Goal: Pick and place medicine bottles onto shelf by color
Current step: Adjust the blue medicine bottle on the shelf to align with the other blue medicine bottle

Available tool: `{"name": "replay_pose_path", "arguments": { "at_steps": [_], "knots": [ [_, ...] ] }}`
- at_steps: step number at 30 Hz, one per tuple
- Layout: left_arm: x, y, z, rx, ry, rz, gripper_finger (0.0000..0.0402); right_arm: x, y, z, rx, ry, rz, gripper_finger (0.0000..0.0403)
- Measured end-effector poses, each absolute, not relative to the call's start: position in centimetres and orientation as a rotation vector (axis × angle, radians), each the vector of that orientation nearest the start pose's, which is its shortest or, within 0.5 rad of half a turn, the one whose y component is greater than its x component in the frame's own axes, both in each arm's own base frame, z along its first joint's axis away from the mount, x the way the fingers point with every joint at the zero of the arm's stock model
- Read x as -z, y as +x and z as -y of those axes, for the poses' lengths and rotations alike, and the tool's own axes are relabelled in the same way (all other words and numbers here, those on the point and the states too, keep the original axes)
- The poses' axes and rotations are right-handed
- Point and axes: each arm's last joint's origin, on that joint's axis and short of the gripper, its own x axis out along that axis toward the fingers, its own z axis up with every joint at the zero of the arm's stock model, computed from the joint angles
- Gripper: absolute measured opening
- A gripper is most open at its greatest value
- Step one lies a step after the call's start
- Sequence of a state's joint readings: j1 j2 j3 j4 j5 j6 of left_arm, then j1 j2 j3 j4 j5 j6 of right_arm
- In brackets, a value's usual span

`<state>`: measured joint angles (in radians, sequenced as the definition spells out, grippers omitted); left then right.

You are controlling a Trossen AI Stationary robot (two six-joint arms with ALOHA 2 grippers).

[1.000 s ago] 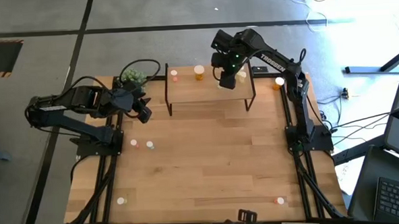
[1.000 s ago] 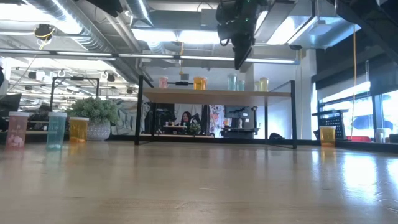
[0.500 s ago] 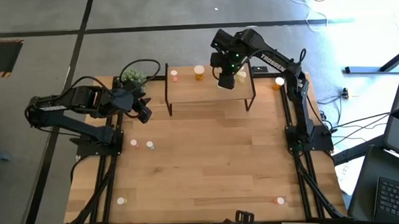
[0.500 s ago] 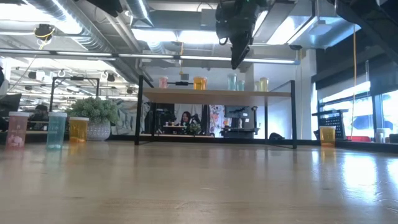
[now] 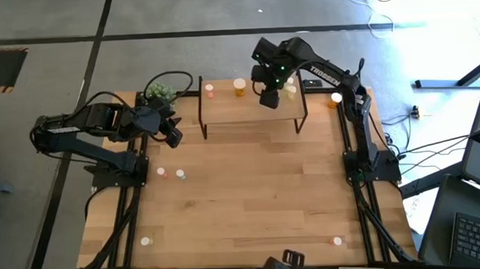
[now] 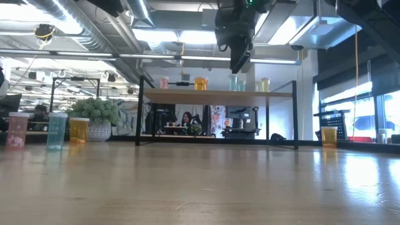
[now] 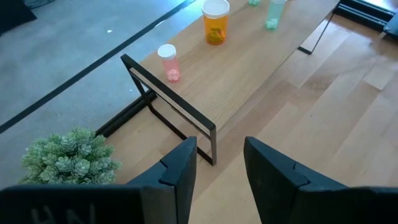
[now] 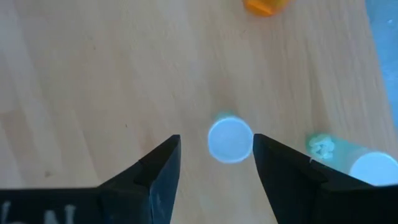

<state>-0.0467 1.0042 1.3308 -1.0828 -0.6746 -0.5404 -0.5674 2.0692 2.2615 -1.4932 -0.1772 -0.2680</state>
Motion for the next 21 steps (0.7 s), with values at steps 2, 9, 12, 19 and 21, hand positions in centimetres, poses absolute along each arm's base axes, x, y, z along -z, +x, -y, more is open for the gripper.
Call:
{"name": "replay_pose_path", "arguments": {
  "at_steps": [2,9,12,19,21],
  "knots": [
    [-39.97,15.75,-1.07,-0.767,-0.229,-0.533,0.0128,-34.63,34.26,21.26,0.178,0.234,-1.236,0.0204],
    [-39.97,15.74,-1.07,-0.767,-0.229,-0.533,0.0128,-34.61,34.23,21.47,0.232,0.193,-1.254,0.0204],
    [-39.97,15.74,-1.07,-0.767,-0.229,-0.533,0.0128,-34.58,34.14,21.41,0.230,0.198,-1.264,0.0204],
    [-39.97,15.75,-1.07,-0.766,-0.229,-0.533,0.0128,-34.56,34.12,21.39,0.228,0.201,-1.267,0.0204],
    [-39.97,15.75,-1.07,-0.766,-0.229,-0.533,0.0128,-34.56,34.15,21.34,0.210,0.212,-1.259,0.0204]
  ]
}}
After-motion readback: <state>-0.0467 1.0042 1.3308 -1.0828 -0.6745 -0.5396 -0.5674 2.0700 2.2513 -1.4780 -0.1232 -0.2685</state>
